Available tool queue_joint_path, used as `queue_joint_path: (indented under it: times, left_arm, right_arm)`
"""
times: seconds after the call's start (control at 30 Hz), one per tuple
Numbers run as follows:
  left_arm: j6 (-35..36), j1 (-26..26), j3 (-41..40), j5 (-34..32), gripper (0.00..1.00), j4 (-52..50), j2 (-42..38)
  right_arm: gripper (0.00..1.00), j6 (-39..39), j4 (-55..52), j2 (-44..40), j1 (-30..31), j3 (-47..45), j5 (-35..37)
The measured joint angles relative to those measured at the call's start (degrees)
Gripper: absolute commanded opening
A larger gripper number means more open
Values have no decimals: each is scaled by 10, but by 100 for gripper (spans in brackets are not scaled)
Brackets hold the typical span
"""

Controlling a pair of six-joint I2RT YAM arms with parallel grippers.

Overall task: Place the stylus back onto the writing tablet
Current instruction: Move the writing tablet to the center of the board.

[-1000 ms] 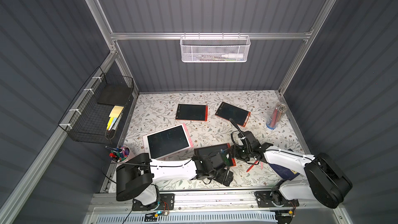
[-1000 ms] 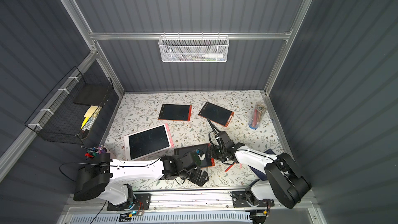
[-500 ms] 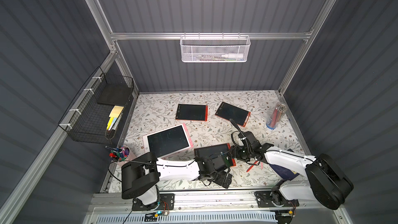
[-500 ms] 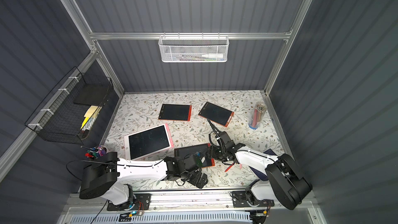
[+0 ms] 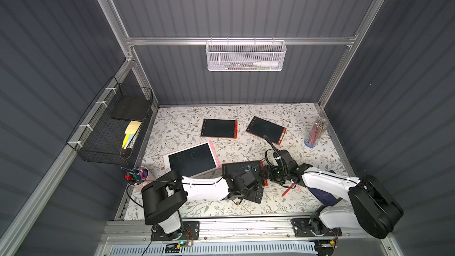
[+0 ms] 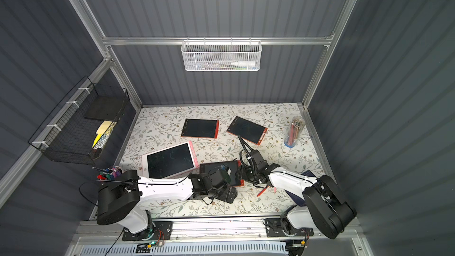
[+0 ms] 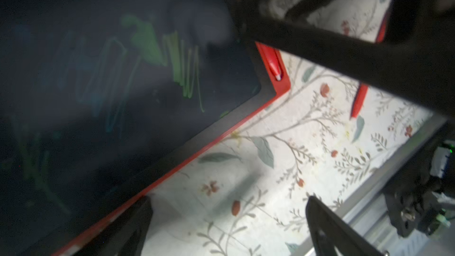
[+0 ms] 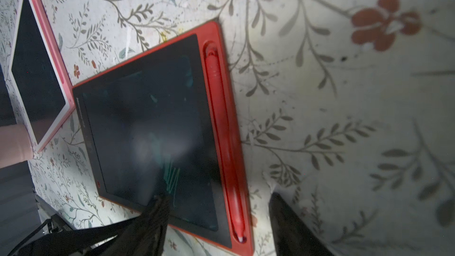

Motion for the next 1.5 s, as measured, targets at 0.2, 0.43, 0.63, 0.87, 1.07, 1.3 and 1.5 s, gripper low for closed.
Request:
queue_joint_path:
  times: [0.2, 0.43, 0.63, 0.87, 1.07, 1.3, 1.5]
  left_arm:
    - [27, 32, 16, -32, 99, 3, 21]
    - [52, 61, 32, -50, 99, 23, 43]
    - [64, 101, 30, -50, 99, 32, 44]
    - [83, 144, 29, -51, 99, 43, 47]
    - [107, 197, 29, -52, 99, 63, 53]
    - [137, 261, 29, -53, 99, 75, 58]
    - [156, 291, 29, -53, 99, 91, 65]
  right_arm:
    - [66, 5, 21, 30, 0, 19, 9]
    - [65, 5, 36, 90, 0, 69, 22]
    - [65, 1, 47, 138, -10, 113, 21]
    - [65, -10, 55, 203, -17, 179, 9]
    - [65, -19, 56, 252, -19, 235, -13]
    - [65, -24, 57, 292, -19, 282, -34]
    - [65, -25, 53, 338, -19, 341, -49]
